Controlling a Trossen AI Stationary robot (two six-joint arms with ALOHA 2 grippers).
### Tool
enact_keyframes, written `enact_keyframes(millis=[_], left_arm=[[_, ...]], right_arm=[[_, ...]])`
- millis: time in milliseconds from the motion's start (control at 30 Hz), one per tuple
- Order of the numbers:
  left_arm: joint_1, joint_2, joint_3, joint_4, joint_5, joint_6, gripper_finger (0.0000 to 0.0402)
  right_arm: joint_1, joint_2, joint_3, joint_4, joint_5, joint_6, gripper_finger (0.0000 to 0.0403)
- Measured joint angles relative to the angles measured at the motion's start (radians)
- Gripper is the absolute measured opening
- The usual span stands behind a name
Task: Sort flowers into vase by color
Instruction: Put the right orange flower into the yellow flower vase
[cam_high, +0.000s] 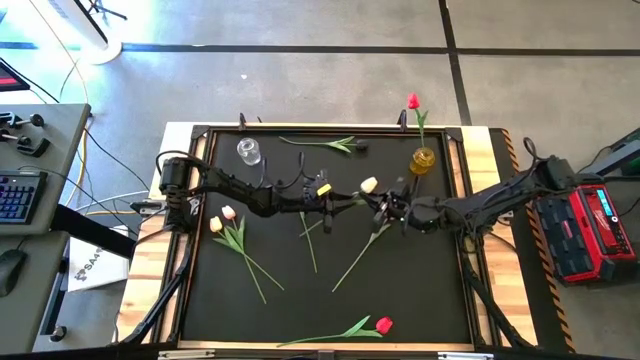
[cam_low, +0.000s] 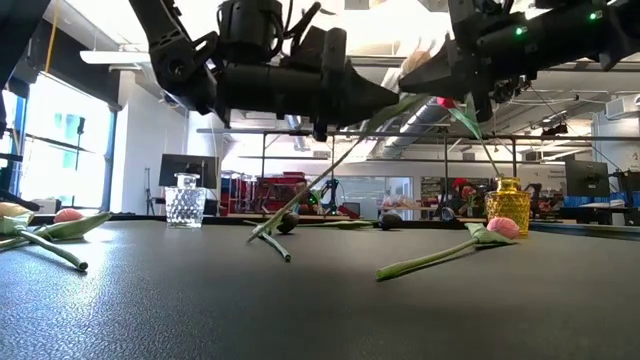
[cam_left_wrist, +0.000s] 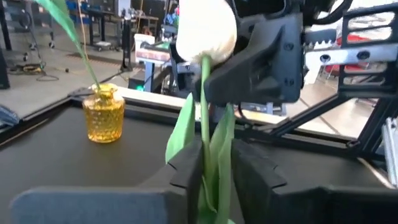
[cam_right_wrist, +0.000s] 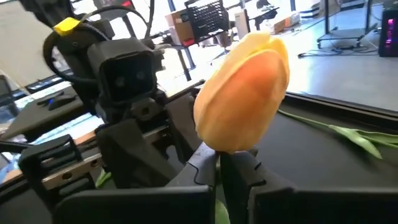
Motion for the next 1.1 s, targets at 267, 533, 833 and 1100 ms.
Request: enact_keyframes(millis=[267,533,833,1100], left_arm=[[0.012,0.000,0.000,-0.031,0.000,0.000,0.0126],[0.018,0.001,0.000,-0.087,-0.001,0.001,0.0129],[0.020,0.001,0.000,-0.090,-0.002,-0.005,0.0129],[0.020,0.001,0.000,-0.090,-0.004,0.000,0.0129]], right_arm=[[-0.044,-0.152,0.001,-0.246,0.030,0.035,0.0000],[-0.083,-0.362,0.001,-0.510,0.030,0.088,0.0000],[-0.086,-0.599,0.048,-0.667,-0.090,0.066,0.0000],[-0.085,-0.647,0.320,-1.194,0.069,0.121,0.0000]])
